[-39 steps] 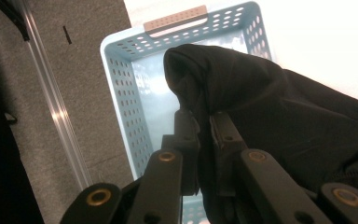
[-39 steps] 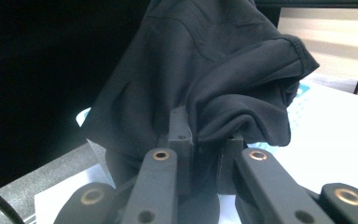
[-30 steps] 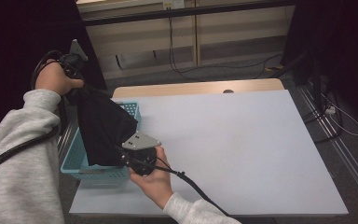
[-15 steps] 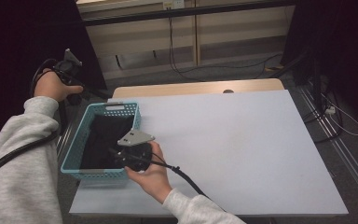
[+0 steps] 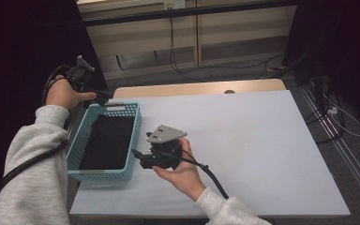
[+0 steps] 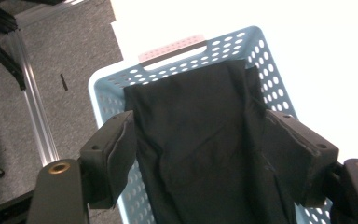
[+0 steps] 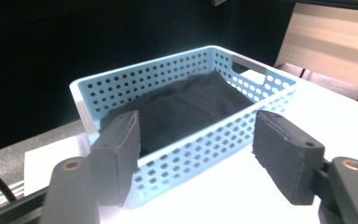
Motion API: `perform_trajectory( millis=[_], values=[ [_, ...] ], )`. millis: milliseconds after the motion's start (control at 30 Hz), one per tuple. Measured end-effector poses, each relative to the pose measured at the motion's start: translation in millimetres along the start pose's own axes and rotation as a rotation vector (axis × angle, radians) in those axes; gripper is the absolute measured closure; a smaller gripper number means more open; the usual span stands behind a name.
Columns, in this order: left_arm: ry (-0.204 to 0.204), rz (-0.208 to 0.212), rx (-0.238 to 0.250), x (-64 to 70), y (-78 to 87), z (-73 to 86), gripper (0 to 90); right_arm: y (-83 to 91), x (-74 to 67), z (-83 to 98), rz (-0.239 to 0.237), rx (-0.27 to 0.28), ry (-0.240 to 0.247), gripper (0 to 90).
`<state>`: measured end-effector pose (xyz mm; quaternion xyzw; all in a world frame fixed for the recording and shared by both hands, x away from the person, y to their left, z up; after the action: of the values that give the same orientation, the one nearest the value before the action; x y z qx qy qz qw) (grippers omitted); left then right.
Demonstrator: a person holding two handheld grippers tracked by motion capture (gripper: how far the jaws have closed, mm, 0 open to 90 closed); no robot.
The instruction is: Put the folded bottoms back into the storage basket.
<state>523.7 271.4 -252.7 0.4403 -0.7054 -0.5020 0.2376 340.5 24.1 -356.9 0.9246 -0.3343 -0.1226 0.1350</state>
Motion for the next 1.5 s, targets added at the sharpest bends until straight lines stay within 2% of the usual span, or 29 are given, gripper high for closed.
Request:
perform_trajectory(
  millis=[133,200,400,500,600,633,733,900,1067,1233,1500],
  values=[
    [-0.003,0.025,-0.001,10.2,-4.2,-0.2,24.8,9.1,12.0,7.6,-0.001,-0.019,-0.009,27.1],
    [-0.020,0.037,-0.001,14.0,-6.6,-0.5,24.4,12.9,18.1,12.4,-0.003,-0.028,-0.027,26.3],
    [-0.053,0.057,0.012,30.1,-13.1,-1.0,23.0,22.9,31.2,25.7,0.015,-0.056,-0.033,24.3],
    [-0.082,0.076,0.025,40.0,-15.3,-1.8,21.7,29.1,38.6,32.5,0.017,-0.067,-0.042,23.5],
    [-0.089,0.087,0.040,50.6,-18.1,-1.6,21.1,36.1,45.0,39.2,0.027,-0.077,-0.039,22.7],
    [-0.110,0.090,0.042,53.6,-19.1,-1.9,21.1,38.0,46.7,40.9,0.030,-0.080,-0.038,22.5],
    [-0.111,0.122,0.055,65.3,-22.7,-2.1,20.6,45.2,54.3,47.9,0.035,-0.087,-0.052,22.4],
    [-0.143,0.149,0.073,82.3,-26.6,-2.6,20.0,58.2,65.3,59.1,0.057,-0.107,-0.057,22.1],
    [-0.189,0.175,0.096,103.1,-27.1,-2.3,19.4,71.5,74.7,69.6,0.077,-0.118,-0.063,22.0],
    [-0.233,0.203,0.115,120.5,-30.5,1.2,19.0,85.0,82.5,78.6,0.090,-0.123,-0.077,21.9],
    [-0.251,0.261,0.119,143.7,-46.8,14.0,18.3,103.5,93.1,90.2,0.111,-0.140,-0.081,21.4]
  ],
)
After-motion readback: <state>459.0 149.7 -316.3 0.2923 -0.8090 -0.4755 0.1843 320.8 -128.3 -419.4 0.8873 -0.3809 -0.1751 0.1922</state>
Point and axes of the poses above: each handheld gripper's, and its own axes: y roughly backward along the jaws, z roughly out of its underside, x roughly to its right, the point moved 1 cm from there along -y, roughly forward along the jaws, and after that the axes turned 5 degrees about -y, right-handed, at the moved point
